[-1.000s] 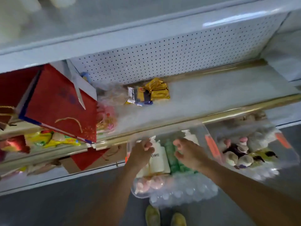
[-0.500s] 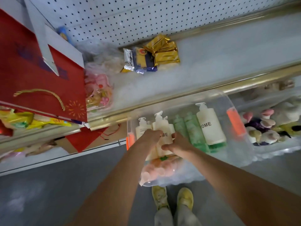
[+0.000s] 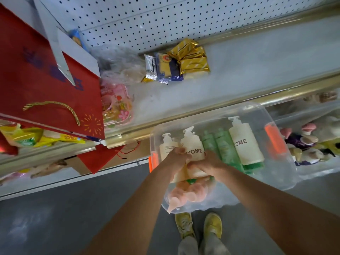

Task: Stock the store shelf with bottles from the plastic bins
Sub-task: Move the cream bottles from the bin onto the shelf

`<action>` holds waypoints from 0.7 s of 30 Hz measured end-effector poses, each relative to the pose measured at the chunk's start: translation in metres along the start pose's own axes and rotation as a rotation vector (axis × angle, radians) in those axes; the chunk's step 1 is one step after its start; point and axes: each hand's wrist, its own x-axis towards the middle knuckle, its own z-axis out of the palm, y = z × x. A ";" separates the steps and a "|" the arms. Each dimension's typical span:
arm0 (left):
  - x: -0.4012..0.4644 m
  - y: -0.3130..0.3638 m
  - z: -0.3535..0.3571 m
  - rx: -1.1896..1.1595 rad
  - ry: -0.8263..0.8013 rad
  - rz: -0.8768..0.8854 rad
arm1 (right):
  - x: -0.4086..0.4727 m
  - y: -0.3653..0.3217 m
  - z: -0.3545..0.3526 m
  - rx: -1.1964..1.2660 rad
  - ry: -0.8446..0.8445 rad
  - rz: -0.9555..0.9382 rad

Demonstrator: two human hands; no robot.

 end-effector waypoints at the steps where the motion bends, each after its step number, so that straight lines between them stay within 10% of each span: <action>1: -0.004 0.000 0.000 -0.006 -0.001 0.010 | -0.006 -0.001 -0.004 0.031 -0.022 0.014; 9: -0.053 0.013 -0.022 -0.322 -0.108 0.095 | -0.067 -0.026 -0.038 0.134 -0.192 -0.142; 21: -0.169 0.109 -0.073 -0.161 0.066 0.661 | -0.177 -0.109 -0.056 0.031 -0.160 -0.517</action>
